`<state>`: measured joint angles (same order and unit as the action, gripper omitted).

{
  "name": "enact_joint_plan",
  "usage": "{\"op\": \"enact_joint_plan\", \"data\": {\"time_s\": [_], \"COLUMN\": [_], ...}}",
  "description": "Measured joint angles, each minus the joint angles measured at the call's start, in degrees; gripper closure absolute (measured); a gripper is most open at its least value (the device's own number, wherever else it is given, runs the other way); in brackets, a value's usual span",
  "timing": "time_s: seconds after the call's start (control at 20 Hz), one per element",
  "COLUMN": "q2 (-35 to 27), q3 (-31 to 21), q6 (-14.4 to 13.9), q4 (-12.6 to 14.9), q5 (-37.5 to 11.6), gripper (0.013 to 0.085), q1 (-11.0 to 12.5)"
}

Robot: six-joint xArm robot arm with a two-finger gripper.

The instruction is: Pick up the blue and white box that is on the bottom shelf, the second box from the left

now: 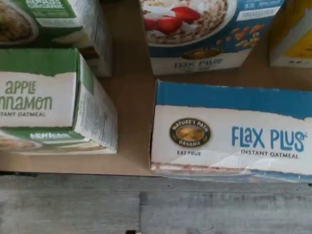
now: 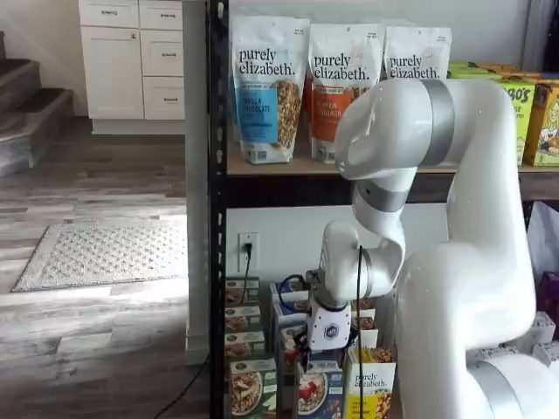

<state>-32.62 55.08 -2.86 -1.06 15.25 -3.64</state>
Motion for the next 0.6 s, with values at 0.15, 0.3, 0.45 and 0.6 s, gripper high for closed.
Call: {"op": "enact_joint_plan", "data": {"time_s": [0.15, 0.3, 0.45, 0.6], "q2": [-1.83, -3.76, -5.20, -6.55], "q3": [2.28, 4.44, 6.04, 7.68], "q6": [-0.46, -0.62, -1.45, -3.11], "q4": [0.88, 1.42, 2.57, 4.60], "q5": [0.79, 0.92, 0.83, 0.91], "gripper": [0.0130, 0.0130, 0.0130, 0.0130], "q1": [0.40, 0.76, 1.03, 1.32]}}
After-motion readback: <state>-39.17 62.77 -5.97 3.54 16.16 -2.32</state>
